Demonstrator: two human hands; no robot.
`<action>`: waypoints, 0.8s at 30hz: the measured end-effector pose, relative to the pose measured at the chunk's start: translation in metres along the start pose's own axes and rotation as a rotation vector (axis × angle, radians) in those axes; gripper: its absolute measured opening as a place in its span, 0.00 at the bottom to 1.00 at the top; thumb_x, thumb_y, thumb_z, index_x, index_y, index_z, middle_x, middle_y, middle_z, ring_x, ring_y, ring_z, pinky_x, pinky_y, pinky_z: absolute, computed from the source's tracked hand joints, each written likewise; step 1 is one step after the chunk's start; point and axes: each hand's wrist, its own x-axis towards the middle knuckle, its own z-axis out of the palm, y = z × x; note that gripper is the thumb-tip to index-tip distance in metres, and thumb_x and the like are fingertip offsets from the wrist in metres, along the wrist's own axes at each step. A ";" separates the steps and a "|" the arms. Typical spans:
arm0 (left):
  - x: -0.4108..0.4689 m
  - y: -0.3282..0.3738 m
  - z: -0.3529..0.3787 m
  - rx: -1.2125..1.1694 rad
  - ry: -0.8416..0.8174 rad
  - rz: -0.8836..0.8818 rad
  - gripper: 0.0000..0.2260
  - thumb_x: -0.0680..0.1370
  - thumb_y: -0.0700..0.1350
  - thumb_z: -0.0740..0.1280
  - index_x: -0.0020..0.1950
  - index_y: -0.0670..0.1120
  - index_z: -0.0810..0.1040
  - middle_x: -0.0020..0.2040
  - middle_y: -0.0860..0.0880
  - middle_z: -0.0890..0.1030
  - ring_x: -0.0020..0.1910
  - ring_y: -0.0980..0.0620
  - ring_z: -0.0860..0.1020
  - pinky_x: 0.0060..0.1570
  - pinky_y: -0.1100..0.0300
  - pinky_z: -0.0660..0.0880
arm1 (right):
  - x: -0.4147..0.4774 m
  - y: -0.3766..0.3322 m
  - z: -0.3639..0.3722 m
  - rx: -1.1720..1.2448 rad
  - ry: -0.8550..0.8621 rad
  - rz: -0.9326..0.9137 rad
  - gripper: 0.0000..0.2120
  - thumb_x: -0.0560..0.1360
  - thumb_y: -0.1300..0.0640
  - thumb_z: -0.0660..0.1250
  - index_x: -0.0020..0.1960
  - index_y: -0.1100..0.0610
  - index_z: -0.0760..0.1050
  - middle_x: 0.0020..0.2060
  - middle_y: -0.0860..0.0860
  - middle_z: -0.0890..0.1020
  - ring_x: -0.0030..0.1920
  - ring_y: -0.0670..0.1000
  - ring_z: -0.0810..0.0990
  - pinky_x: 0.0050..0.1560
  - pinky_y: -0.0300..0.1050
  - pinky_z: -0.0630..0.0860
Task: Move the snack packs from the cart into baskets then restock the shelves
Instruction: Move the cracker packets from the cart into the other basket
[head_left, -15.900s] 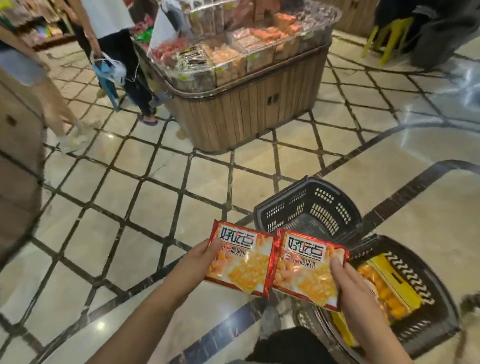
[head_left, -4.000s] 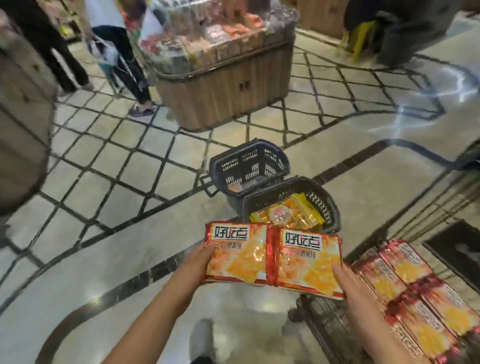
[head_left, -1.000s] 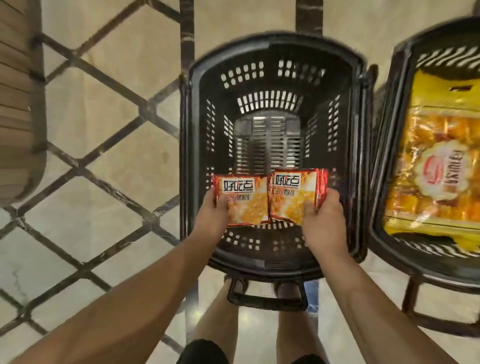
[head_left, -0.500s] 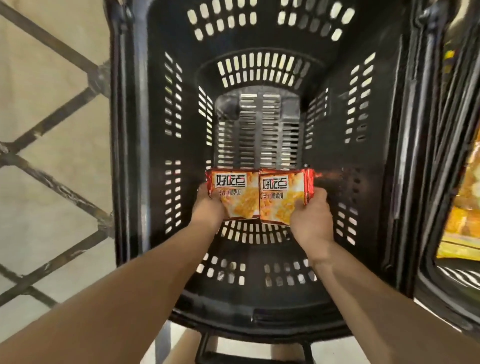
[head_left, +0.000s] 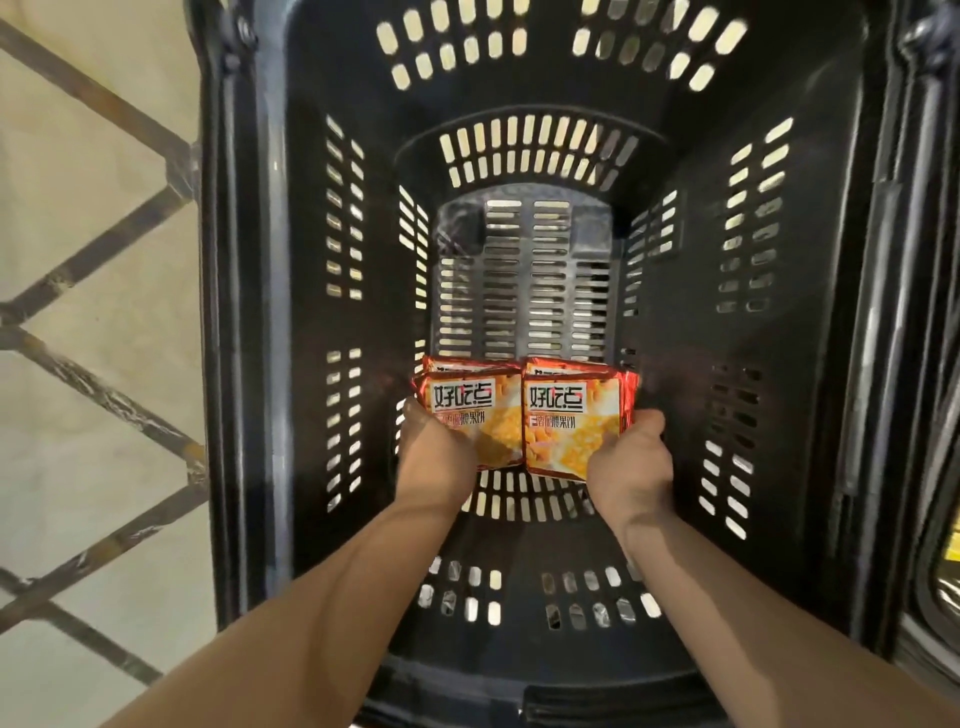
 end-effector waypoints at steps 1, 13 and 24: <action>-0.004 -0.002 0.001 0.003 0.002 0.018 0.22 0.80 0.43 0.71 0.70 0.44 0.67 0.67 0.45 0.74 0.66 0.45 0.75 0.65 0.51 0.75 | -0.001 0.000 -0.001 0.020 0.000 -0.010 0.11 0.83 0.64 0.58 0.65 0.61 0.65 0.52 0.62 0.81 0.51 0.62 0.82 0.43 0.49 0.76; -0.002 -0.002 -0.006 0.044 -0.130 0.102 0.33 0.81 0.48 0.68 0.81 0.55 0.55 0.80 0.49 0.54 0.76 0.42 0.66 0.73 0.44 0.67 | -0.006 -0.005 0.009 -0.395 -0.015 -0.097 0.16 0.83 0.57 0.58 0.69 0.57 0.70 0.65 0.57 0.67 0.61 0.55 0.72 0.62 0.46 0.71; -0.002 -0.010 -0.001 0.005 -0.131 0.106 0.34 0.82 0.48 0.68 0.83 0.51 0.53 0.82 0.50 0.53 0.82 0.44 0.56 0.78 0.40 0.61 | -0.012 -0.003 0.001 -0.031 -0.048 -0.087 0.17 0.80 0.64 0.60 0.68 0.58 0.68 0.60 0.56 0.76 0.58 0.57 0.78 0.56 0.52 0.80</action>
